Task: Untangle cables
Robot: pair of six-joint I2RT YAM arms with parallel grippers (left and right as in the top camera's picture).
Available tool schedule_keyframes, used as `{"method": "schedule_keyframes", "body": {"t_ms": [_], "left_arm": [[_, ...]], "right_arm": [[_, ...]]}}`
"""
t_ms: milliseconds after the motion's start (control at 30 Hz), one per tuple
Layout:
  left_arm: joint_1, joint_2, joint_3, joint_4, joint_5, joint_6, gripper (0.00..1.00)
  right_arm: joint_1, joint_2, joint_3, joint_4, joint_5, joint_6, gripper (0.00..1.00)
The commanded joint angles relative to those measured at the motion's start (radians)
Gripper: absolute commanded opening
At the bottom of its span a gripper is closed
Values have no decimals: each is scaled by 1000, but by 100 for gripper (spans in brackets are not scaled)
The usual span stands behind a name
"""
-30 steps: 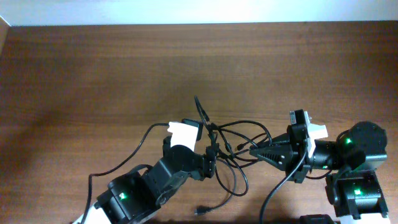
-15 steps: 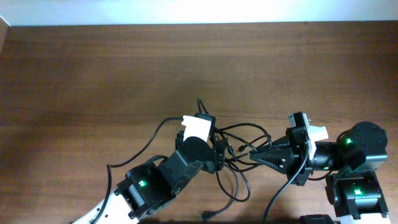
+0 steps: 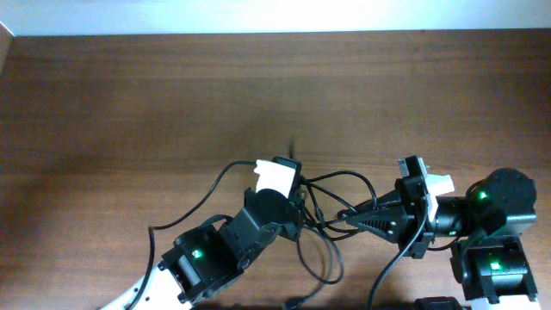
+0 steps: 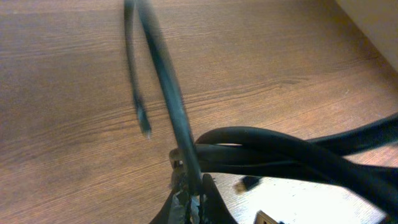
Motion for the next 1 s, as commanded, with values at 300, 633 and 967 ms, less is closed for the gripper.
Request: {"method": "schedule_keyframes", "body": {"t_ms": [300, 633, 967], "left_arm": [[2, -4, 11, 2, -142, 9, 0], [2, -121, 11, 2, -300, 2, 0], [2, -179, 11, 2, -300, 14, 0]], "right_arm": [[1, -5, 3, 1, -19, 38, 4], [1, 19, 3, -176, 217, 38, 9], [1, 142, 3, -249, 303, 37, 16]]}}
